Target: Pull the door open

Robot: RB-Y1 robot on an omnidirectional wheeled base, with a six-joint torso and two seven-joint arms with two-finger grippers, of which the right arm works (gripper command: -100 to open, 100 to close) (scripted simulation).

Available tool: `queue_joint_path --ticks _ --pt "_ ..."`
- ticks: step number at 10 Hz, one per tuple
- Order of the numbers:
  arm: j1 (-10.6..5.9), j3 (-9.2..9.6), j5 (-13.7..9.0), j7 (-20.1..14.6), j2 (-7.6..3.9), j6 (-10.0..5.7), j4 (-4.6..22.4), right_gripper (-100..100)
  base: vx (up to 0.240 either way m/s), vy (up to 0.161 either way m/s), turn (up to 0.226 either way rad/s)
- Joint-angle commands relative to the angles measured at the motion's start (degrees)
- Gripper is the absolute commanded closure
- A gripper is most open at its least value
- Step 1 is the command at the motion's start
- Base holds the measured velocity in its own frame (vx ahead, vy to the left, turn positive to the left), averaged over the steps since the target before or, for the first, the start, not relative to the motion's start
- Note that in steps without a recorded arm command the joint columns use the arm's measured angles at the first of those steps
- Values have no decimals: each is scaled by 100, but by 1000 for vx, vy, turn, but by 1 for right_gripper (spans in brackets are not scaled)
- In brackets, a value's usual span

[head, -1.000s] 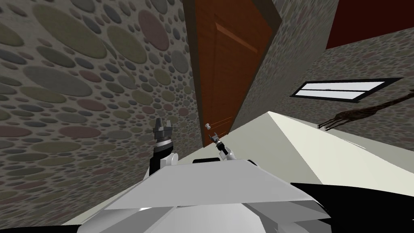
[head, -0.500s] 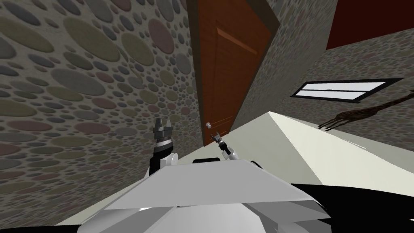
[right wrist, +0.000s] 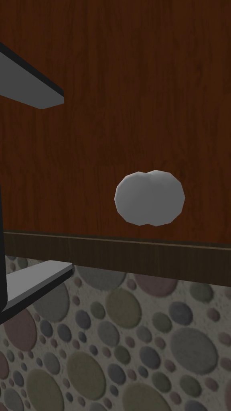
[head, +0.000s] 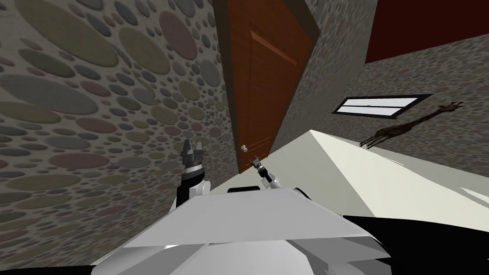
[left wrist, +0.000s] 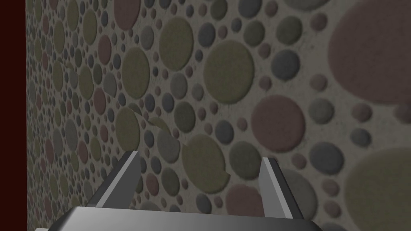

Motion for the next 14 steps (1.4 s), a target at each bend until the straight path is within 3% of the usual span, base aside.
queue_joint_path --ticks 1,5,6,7,9,11,12,14 --pt "-18 96 1 124 123 89 -18 -100 67 10 -228" --pt "-184 256 -21 433 532 108 226 -100 154 43 -148" --pt "-184 256 -21 433 532 108 226 -100 140 20 1" --pt "-219 290 -26 499 652 112 278 -100 141 26 19" --pt "-252 321 -31 559 782 116 326 -100 194 10 46" --pt "-215 329 -23 545 770 157 254 -100 89 2 22" --pt "-215 329 -23 545 770 157 254 100 -12 -2 -8" --pt "-215 329 -23 545 770 157 254 100 -6 3 -2"
